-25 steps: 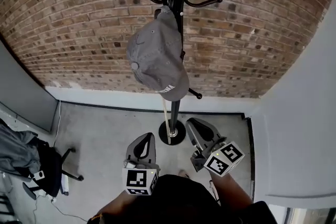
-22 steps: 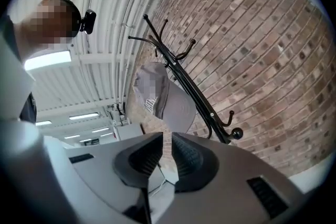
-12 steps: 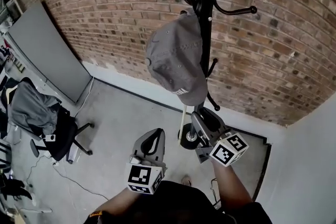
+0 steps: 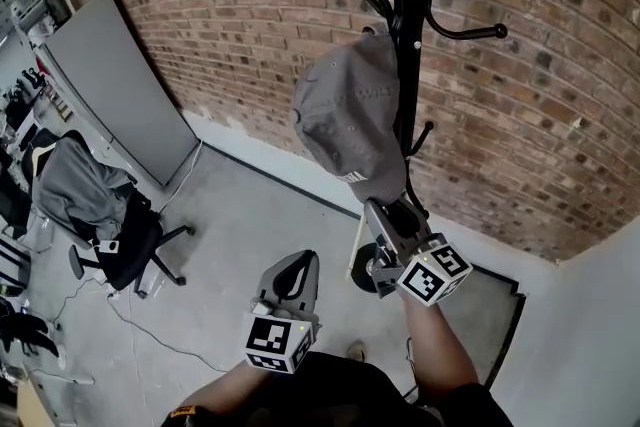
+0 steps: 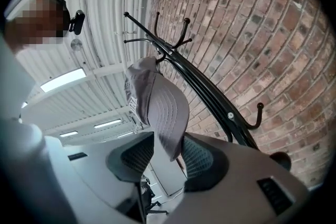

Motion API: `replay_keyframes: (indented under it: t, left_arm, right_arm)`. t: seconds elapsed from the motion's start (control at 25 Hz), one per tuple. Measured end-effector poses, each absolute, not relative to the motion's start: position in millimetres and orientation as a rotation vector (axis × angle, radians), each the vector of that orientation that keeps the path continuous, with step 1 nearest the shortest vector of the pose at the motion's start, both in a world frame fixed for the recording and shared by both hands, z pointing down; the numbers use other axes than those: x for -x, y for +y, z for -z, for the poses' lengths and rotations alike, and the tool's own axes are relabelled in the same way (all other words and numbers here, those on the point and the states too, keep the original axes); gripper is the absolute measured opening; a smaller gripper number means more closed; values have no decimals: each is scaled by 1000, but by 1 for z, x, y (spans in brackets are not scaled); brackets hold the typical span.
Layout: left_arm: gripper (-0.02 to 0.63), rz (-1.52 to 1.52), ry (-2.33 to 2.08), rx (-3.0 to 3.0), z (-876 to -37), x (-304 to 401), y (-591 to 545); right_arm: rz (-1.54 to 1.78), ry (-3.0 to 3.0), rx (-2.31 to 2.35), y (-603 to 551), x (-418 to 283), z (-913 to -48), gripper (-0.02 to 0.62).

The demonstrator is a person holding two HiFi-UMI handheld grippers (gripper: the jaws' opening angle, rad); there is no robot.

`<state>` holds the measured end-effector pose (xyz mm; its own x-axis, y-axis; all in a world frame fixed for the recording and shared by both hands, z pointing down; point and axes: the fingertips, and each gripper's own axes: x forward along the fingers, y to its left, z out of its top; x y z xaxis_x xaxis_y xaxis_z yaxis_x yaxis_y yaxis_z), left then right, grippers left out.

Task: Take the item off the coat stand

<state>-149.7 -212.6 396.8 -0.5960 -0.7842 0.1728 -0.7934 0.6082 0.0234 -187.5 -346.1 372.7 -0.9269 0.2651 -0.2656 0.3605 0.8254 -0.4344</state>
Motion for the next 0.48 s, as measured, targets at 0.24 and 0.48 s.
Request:
replay_keyframes:
  t: [0.24,0.48]
  left_arm:
    - [34,-91,-2682,-1274,-396,148,-205]
    - [34,-93,-2688,-1256,-396,150,-205]
  right_arm:
    - [631,2769,-598,-334,187,-358,141]
    - [555,2722,-686,-326,181,-340,141]
